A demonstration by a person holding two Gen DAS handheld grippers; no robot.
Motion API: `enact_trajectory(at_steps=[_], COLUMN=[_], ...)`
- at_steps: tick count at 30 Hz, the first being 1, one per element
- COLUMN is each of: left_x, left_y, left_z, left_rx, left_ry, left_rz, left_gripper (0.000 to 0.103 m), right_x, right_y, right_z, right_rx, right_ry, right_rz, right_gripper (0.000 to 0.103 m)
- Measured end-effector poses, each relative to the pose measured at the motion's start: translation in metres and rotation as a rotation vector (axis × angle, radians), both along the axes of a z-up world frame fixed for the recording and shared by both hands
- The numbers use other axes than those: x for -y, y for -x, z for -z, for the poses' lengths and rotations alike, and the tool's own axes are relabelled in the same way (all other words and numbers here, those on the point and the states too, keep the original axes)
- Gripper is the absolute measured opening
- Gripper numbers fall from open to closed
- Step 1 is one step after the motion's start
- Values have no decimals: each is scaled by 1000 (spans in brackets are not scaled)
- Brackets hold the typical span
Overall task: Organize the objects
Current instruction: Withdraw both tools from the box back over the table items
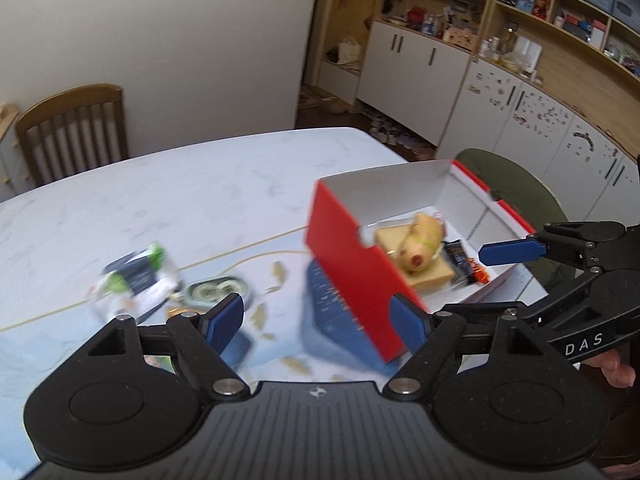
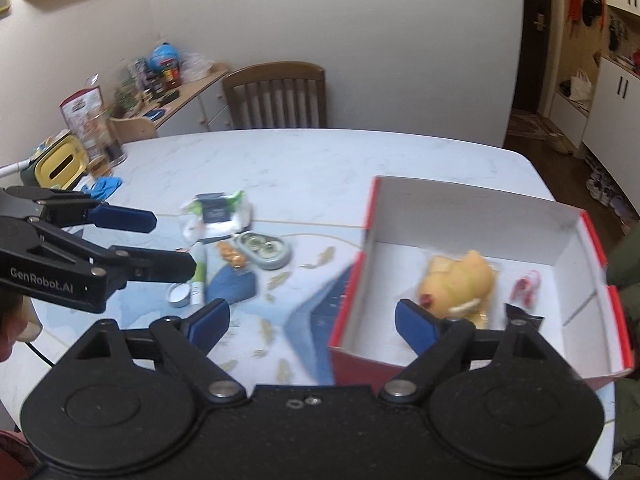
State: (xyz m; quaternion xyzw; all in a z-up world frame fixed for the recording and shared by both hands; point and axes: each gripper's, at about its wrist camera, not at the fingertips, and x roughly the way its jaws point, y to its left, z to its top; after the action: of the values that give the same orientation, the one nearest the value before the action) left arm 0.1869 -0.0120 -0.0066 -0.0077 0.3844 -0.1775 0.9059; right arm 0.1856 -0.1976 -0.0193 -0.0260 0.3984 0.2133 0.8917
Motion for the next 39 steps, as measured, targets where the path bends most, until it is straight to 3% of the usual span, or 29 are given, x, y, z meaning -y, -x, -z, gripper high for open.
enact_trajectory(at_steps=[8, 13, 17, 22, 33, 39], left_x=[-57, -87, -109, -130, -144, -146], left_y=[10, 13, 11, 2, -35, -52], left_z=[13, 26, 39, 55, 99, 118], left_rx=[-23, -37, -50, -62, -101, -140], left_ry=[-1, -20, -17, -21, -94, -94], left_rz=[-71, -113, -144, -184, -179, -179], left_gripper=[84, 89, 100, 100, 100, 100], right_x=[-46, -73, -90, -107, -149, -163], right_y=[3, 2, -3, -15, -27, -34], right_z=[13, 23, 29, 39, 82, 101], right_rx=[-21, -35, -39, -49, -117, -134], right_ry=[25, 50, 67, 80, 159, 203], right_rz=[-31, -51, -64, -64, -112, -131], right_gripper=[91, 91, 91, 91, 85, 83])
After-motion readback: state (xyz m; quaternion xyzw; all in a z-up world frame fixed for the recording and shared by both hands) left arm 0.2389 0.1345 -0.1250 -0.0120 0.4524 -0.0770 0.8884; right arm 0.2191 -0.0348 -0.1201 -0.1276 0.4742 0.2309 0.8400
